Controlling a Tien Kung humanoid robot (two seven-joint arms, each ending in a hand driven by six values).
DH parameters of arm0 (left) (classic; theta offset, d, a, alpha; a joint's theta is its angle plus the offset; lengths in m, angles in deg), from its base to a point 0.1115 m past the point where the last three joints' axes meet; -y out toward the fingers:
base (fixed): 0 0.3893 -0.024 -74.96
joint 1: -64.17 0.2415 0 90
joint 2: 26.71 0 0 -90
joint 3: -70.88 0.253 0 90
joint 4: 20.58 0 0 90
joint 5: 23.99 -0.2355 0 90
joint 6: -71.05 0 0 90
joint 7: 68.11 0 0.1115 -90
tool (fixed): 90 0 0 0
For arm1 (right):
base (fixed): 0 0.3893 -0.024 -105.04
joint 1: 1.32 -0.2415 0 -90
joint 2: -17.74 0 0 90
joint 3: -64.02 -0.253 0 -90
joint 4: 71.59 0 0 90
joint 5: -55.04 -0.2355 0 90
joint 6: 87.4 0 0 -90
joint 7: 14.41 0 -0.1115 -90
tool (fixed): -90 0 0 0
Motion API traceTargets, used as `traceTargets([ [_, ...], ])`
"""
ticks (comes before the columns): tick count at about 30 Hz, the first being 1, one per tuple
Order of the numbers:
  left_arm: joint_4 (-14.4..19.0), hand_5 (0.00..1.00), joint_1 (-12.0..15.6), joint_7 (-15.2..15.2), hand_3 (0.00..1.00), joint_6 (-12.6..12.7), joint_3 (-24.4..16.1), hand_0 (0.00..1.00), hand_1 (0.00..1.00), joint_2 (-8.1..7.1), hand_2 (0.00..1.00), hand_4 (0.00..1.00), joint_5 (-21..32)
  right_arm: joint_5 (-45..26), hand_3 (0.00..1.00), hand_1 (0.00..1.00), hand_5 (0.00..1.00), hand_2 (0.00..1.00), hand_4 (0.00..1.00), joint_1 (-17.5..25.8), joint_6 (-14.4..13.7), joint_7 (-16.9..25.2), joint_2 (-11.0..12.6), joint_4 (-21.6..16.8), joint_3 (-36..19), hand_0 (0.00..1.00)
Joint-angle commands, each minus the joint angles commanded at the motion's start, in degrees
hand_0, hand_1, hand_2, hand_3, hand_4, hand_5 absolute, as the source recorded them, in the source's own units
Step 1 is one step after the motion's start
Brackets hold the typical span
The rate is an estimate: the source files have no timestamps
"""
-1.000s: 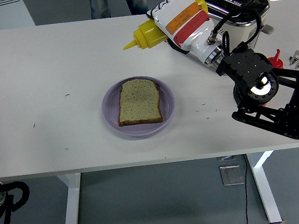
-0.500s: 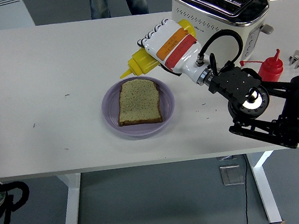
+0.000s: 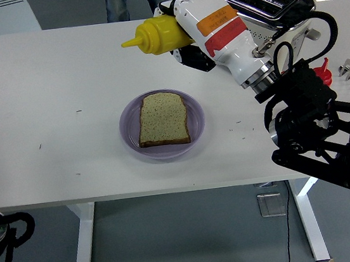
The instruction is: Pick up the cup,pour liquid into bread,place the cup on the desk
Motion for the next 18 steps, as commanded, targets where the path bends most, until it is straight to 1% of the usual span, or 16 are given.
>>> traceTargets([
  [3, -0.01, 0.998, -0.02, 0.0, 0.762, 0.01, 0.08, 0.882, 0.886, 0.0, 0.873, 0.543, 0.0, -7.45, 0.408, 0.199, 0.048, 0.291, 0.235, 1.41, 1.47, 1.63, 0.13, -3.73, -3.04, 0.232],
  [4, -0.01, 0.998, -0.02, 0.0, 0.762, 0.02, 0.09, 0.882, 0.886, 0.0, 0.873, 0.543, 0.0, -9.68, 0.408, 0.199, 0.048, 0.291, 0.235, 1.51, 1.59, 1.74, 0.14, -4.05, -3.3, 0.232],
  [7, -0.01, 0.998, 0.08, 0.01, 0.762, 0.04, 0.11, 0.882, 0.886, -0.01, 0.873, 0.545, 0.01, -16.76, 0.408, 0.2, 0.046, 0.292, 0.236, 2.81, 2.93, 2.39, 0.38, -6.76, -6.68, 0.23],
  [10, 0.0, 0.998, 0.12, 0.01, 0.762, 0.03, 0.17, 0.882, 0.886, -0.02, 0.873, 0.545, 0.0, -24.21, 0.408, 0.2, 0.046, 0.292, 0.236, 3.49, 3.63, 2.36, 0.41, -6.76, -9.02, 0.23],
  [11, -0.01, 0.998, 0.14, 0.01, 0.762, 0.02, 0.24, 0.882, 0.886, -0.03, 0.873, 0.545, 0.02, -26.81, 0.407, 0.201, 0.032, 0.292, 0.265, 3.82, 3.88, 2.22, 0.4, -6.76, -9.89, 0.231],
  [13, -0.03, 0.998, 0.18, 0.0, 0.762, 0.03, 0.31, 0.882, 0.886, -0.03, 0.873, 0.545, 0.03, -31.28, 0.407, 0.201, 0.032, 0.292, 0.265, 4.33, 4.35, 2.18, 0.35, -6.76, -10.81, 0.231],
  [18, -0.05, 0.998, 0.29, 0.0, 0.762, 0.02, 0.44, 0.882, 0.886, -0.05, 0.873, 0.543, 0.02, -43.5, 0.406, 0.201, 0.028, 0.291, 0.269, 5.84, 4.03, 2.61, 0.22, -6.76, -11.01, 0.228],
])
